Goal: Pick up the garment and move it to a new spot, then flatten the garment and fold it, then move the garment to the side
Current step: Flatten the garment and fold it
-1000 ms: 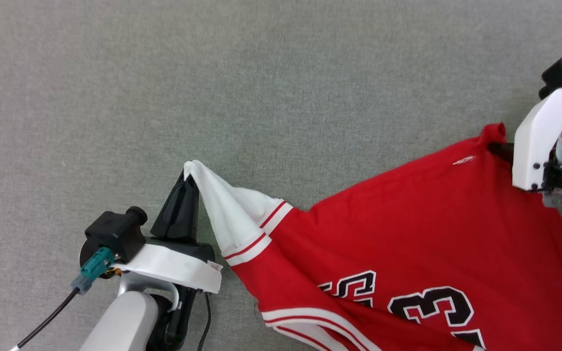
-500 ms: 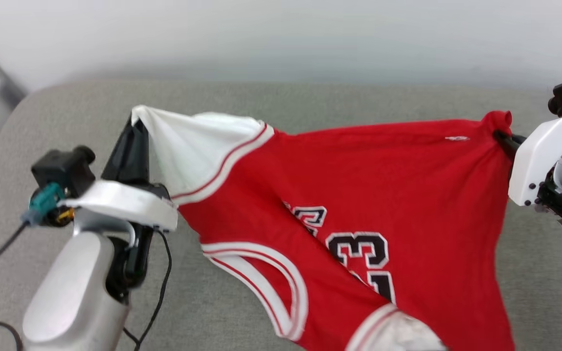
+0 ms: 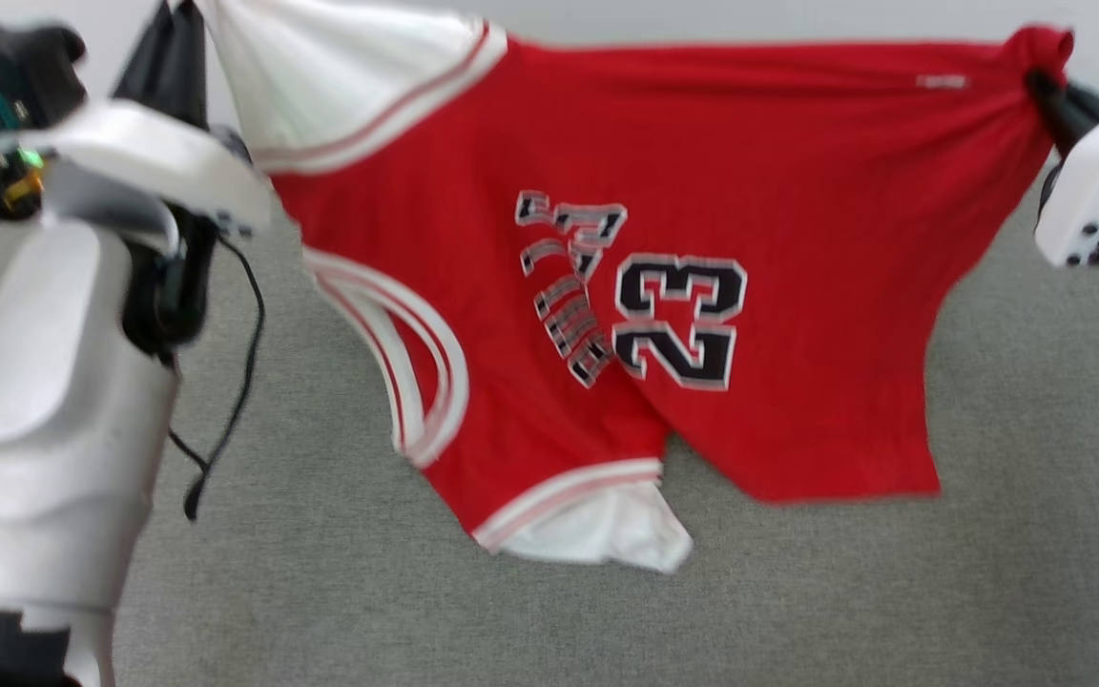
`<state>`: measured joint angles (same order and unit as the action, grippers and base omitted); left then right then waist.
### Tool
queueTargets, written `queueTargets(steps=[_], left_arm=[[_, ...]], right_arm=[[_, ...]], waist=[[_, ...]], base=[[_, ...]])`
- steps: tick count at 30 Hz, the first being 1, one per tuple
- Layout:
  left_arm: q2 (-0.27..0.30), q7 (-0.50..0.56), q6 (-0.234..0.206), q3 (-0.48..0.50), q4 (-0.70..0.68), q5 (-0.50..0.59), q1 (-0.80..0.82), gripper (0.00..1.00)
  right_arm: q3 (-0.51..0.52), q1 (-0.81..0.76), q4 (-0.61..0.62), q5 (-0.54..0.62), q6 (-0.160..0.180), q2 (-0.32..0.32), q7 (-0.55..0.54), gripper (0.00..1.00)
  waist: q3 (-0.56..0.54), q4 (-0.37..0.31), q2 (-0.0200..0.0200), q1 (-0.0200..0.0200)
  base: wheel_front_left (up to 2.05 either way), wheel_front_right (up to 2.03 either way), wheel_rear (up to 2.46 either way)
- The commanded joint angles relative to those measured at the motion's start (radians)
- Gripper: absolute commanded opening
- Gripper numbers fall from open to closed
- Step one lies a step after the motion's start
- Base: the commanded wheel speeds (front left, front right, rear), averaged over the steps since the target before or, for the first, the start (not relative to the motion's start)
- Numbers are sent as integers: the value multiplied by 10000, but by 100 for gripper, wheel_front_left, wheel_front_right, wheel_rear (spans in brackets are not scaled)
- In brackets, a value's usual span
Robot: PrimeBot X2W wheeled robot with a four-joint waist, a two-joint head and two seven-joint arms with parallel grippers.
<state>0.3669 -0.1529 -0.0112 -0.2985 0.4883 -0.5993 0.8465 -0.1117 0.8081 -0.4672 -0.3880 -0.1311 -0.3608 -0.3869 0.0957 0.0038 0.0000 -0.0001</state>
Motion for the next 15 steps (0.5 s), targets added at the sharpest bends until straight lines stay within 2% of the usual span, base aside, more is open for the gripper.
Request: queueTargets(steps=[1,8,15], left_arm=[[64,-97,82,-4,315,93,492,0],[250,-284,325,-84,1521,485,2853,0],[511,-525,363,160,2104,572,4812,0]], right_arm=[[13,383,-145,115,7,-5,138,0],[-32,2117,-713,450,10,-74,809,0],[63,3883,-1095,726,12,17,1783,0]], waist=[[88,-60,0,1],[774,-268,0,1],[1940,-481,0,1]], base=[[0,0,0],[0,0,0],[0,0,0]])
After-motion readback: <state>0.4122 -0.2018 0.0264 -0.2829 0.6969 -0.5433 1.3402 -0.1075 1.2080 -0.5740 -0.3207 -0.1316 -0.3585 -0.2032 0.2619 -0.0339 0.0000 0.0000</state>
